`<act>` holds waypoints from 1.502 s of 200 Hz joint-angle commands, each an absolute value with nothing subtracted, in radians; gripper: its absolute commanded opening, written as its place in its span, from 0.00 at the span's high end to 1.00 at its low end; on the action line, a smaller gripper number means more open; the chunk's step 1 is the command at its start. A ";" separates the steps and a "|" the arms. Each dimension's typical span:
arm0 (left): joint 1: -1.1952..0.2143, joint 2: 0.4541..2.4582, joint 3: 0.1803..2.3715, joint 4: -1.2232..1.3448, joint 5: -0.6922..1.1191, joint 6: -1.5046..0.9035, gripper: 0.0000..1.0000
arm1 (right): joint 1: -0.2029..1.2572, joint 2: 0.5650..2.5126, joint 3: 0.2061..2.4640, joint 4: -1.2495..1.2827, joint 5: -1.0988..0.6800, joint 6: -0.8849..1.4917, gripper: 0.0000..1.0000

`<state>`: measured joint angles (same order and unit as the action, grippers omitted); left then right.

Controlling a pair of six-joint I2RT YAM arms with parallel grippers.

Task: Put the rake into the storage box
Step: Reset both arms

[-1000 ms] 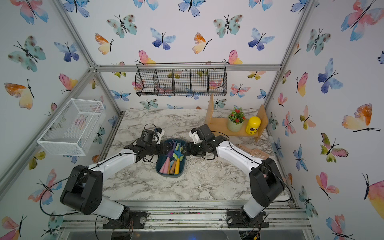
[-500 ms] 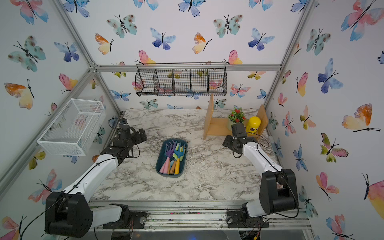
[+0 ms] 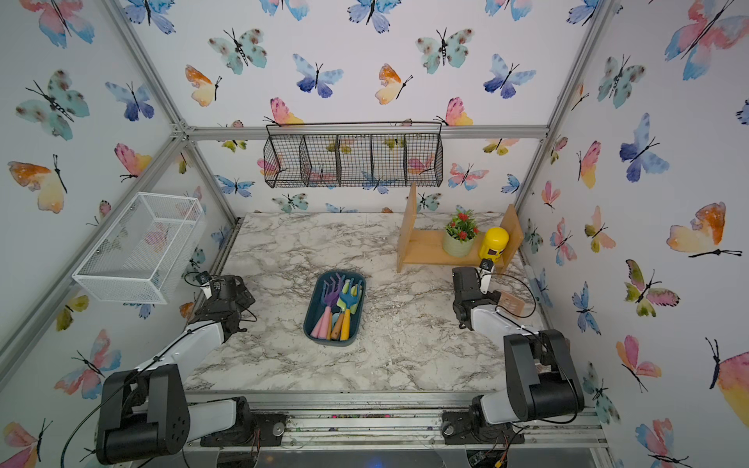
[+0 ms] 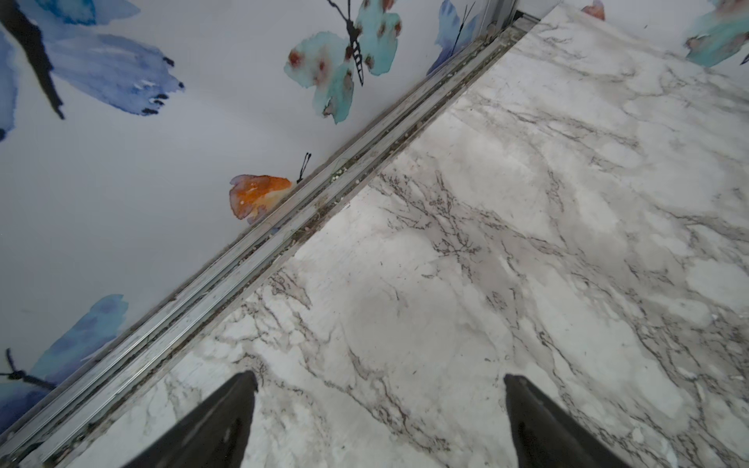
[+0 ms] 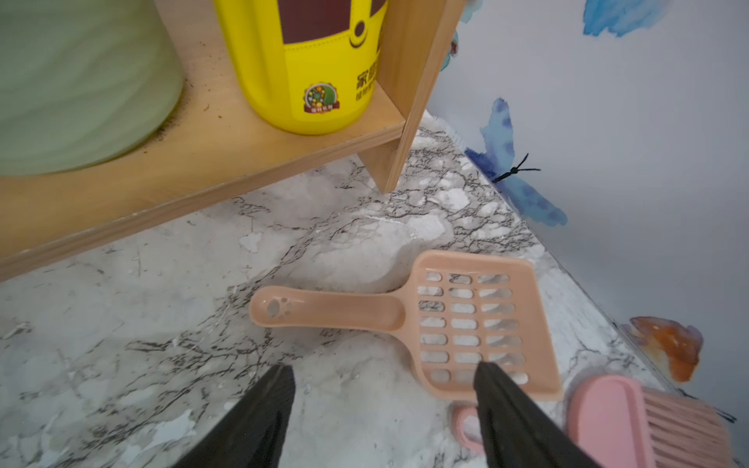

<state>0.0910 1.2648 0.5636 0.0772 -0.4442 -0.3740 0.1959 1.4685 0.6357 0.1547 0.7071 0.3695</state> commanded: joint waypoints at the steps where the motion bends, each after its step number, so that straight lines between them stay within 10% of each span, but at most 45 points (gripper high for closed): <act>1: 0.097 1.277 0.495 0.354 -0.401 -0.320 0.02 | 0.198 1.509 0.553 0.478 0.764 0.248 0.24; 67: 0.103 1.352 0.341 0.746 -0.241 -0.262 0.01 | 0.197 1.607 0.424 0.950 0.550 0.054 0.22; 80: 0.101 1.342 0.333 0.755 -0.230 -0.256 0.02 | 0.196 1.580 0.409 0.934 0.517 0.067 0.01; 141: 0.111 1.640 0.687 0.362 -0.213 -0.267 0.02 | 0.140 1.623 0.218 1.358 0.242 -0.006 0.01; 188: 0.067 1.653 0.703 0.350 -0.275 -0.241 0.02 | 0.124 1.576 0.261 1.176 0.212 0.018 0.01; 267: 0.021 1.270 0.172 1.004 -0.208 -0.148 0.02 | 0.123 1.580 0.259 1.191 0.210 0.016 0.01; 300: -0.050 1.467 0.106 1.387 -0.204 -0.026 0.02 | 0.123 1.580 0.258 1.192 0.210 0.015 0.01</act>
